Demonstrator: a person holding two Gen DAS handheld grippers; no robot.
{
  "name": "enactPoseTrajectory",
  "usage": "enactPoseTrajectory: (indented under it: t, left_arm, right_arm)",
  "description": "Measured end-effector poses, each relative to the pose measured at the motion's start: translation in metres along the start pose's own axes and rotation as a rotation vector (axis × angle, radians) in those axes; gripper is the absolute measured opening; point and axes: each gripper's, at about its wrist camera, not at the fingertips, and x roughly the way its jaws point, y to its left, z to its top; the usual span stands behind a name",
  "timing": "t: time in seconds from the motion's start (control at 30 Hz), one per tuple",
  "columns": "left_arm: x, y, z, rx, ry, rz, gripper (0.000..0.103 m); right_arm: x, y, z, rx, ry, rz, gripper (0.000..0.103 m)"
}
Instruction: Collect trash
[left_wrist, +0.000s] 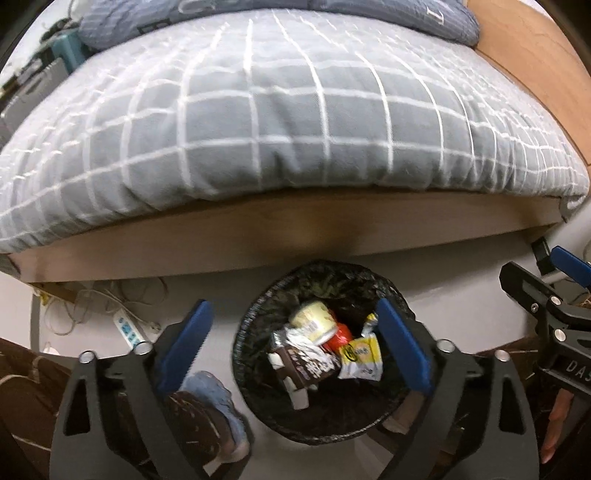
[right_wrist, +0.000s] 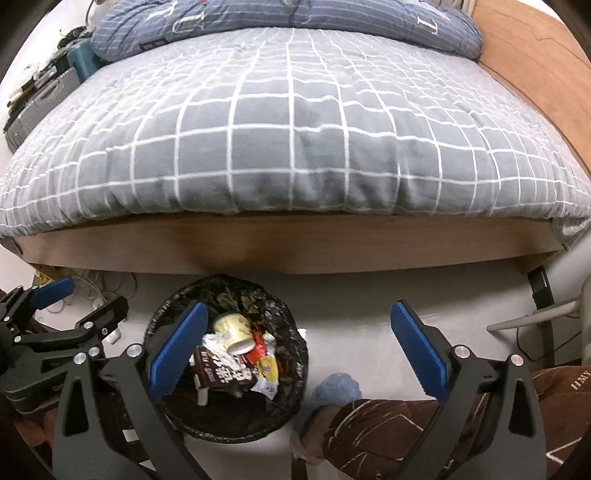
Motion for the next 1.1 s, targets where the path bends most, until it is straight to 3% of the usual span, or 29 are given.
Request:
enactPoseTrajectory:
  t: [0.5, 0.8, 1.1]
  left_arm:
    - [-0.125, 0.028, 0.028, -0.054, -0.188, 0.035, 0.097]
    - [-0.163, 0.027, 0.017, -0.052, -0.222, 0.040, 0.097]
    - [-0.169, 0.027, 0.011, -0.060, -0.221, 0.033, 0.097]
  right_arm:
    - [-0.105, 0.027, 0.038, -0.026, -0.196, 0.054, 0.095]
    - [-0.149, 0.028, 0.029, -0.031, -0.234, 0.052, 0.095]
    - [-0.156, 0.028, 0.024, -0.033, -0.239, 0.039, 0.095]
